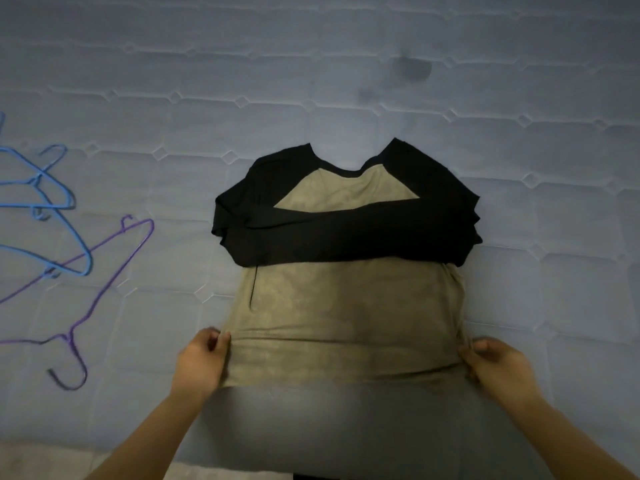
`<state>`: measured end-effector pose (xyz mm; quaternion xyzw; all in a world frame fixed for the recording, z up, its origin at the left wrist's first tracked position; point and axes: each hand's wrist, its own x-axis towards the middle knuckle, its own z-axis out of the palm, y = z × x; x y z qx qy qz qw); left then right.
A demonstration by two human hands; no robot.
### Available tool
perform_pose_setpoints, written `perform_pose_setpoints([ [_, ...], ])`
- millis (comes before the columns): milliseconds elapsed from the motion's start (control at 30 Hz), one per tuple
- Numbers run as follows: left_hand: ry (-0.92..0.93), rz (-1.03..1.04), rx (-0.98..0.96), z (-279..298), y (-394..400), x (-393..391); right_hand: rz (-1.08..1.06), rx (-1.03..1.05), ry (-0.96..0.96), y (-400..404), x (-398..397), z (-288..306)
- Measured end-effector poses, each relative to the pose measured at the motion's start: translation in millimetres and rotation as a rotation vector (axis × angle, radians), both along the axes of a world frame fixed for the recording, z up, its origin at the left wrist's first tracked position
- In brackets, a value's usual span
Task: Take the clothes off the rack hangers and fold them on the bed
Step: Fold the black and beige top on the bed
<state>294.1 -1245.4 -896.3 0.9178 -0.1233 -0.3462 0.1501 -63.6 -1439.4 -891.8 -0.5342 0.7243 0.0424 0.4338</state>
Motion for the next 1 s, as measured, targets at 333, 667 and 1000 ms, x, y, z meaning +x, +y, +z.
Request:
perform_pose_setpoints([
  [333,-0.234,-0.021,-0.254,11,-92,68,0.026,-0.386,0.001,-79,44,18],
  [667,-0.316,-0.536,-0.271,8,-230,105,0.705,-0.473,0.226,-178,144,10],
  [1000,-0.172,-0.451,-0.100,-21,-262,122,0.684,-0.363,0.381,-206,170,-15],
])
